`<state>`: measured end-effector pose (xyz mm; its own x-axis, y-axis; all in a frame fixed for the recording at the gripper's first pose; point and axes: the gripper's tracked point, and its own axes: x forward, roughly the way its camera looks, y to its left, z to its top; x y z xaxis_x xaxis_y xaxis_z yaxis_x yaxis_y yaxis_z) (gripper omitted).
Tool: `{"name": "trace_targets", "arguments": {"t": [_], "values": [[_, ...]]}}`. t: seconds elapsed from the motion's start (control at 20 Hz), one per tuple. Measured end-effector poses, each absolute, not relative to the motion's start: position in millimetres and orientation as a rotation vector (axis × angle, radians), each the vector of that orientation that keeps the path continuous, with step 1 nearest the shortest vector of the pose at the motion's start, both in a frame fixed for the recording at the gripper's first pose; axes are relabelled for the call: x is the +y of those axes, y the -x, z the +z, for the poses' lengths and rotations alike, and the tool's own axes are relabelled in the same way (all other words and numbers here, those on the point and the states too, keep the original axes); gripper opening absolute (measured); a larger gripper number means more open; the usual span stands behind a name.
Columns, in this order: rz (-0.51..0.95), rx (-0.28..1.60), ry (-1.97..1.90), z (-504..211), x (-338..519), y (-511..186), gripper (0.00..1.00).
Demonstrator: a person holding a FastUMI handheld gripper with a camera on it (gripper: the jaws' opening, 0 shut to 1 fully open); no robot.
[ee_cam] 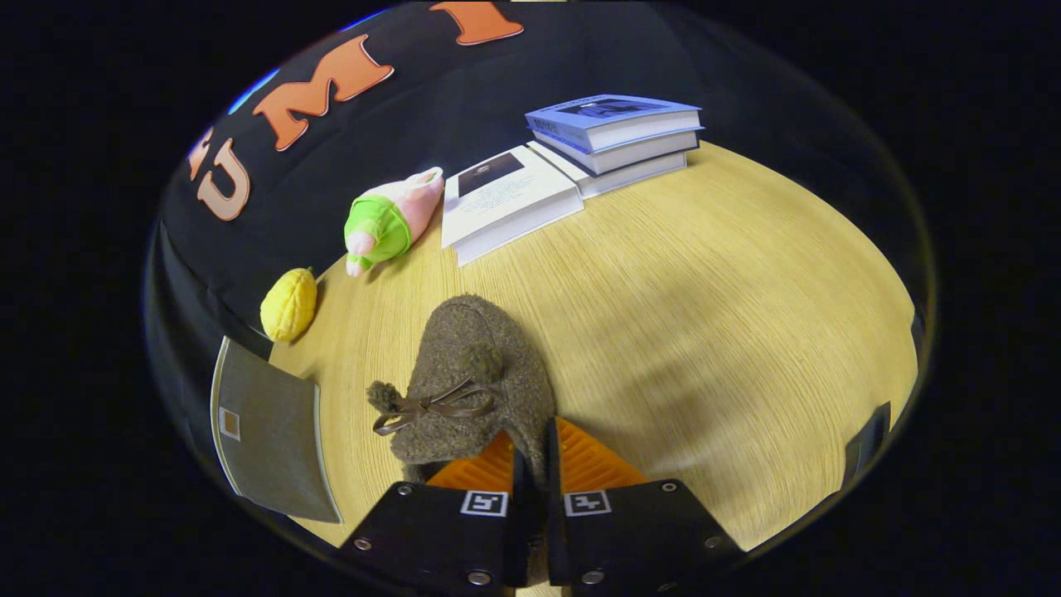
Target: Open the storage box then place both shoes into the box .Put the left shoe in first, then the right shoe, with the right side of both shoes facing outward in a uniform manner.
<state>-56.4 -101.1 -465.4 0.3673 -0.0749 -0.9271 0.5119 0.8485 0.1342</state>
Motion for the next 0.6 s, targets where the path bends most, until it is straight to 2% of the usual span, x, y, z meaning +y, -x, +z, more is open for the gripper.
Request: {"name": "trace_targets", "arguments": {"t": [0.1, 0.35, 0.6], "values": [[-0.396, 1.131, -0.45, -461, -99, 57, 0.05], [-0.355, 1.072, -0.481, -429, -76, 40, 0.05], [-0.25, 1.011, -0.526, -384, -25, 16, 0.05]]}}
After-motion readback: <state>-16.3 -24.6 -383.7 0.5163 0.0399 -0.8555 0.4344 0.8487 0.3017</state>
